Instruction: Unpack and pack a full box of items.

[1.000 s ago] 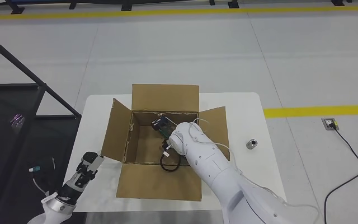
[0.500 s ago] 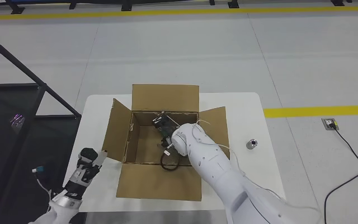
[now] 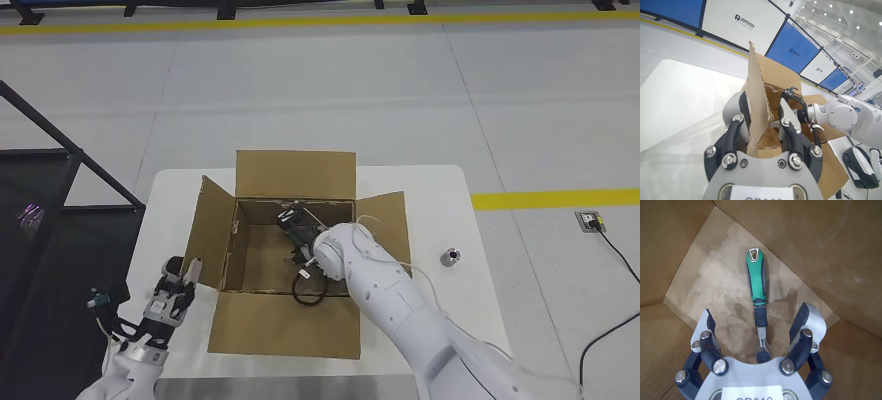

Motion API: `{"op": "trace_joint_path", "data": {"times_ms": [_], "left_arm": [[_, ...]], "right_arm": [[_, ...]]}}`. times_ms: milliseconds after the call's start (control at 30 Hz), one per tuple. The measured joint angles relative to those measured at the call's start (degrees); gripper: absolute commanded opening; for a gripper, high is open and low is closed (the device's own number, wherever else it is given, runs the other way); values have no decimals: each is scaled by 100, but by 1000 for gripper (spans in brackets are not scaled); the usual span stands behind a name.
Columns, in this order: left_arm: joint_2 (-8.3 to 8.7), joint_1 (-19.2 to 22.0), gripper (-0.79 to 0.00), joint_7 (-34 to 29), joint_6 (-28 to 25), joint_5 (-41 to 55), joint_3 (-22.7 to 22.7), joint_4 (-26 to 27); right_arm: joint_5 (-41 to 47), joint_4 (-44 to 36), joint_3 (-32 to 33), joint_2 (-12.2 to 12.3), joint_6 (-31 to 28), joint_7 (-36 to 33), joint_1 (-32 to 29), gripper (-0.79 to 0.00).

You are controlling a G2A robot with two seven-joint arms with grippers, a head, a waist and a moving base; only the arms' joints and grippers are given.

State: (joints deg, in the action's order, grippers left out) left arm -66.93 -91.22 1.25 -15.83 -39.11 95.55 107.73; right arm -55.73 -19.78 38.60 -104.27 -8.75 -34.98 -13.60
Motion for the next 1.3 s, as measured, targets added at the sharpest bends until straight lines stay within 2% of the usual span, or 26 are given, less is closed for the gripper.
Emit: {"op": "trace_joint_path", "data": {"times_ms": [133, 233, 433, 800, 1067, 1300], "left_arm": [[0, 27, -705, -163, -82, 81, -20, -16], [4, 18, -785, -229, -117, 136, 46, -12], [17, -45, -785, -433, -280, 320, 186, -2], [74, -198, -785, -786, -985, 624, 590, -74], [103, -244, -785, -864, -1310, 550, 743, -235], [139, -284, -785, -1021, -1716, 563, 863, -377]], "right_arm": [[-88, -292, 74, 114, -57, -137, -116, 0], [-184, -513, 133, 214, -220, -256, -193, 0], [-397, -1028, 264, 398, -314, -598, -359, 0], [-735, -2003, 454, 625, -386, -1462, -664, 0], [-739, -2275, 454, 625, -473, -1990, -743, 0], [-706, -2150, 370, 535, -476, -2043, -677, 0]]}}
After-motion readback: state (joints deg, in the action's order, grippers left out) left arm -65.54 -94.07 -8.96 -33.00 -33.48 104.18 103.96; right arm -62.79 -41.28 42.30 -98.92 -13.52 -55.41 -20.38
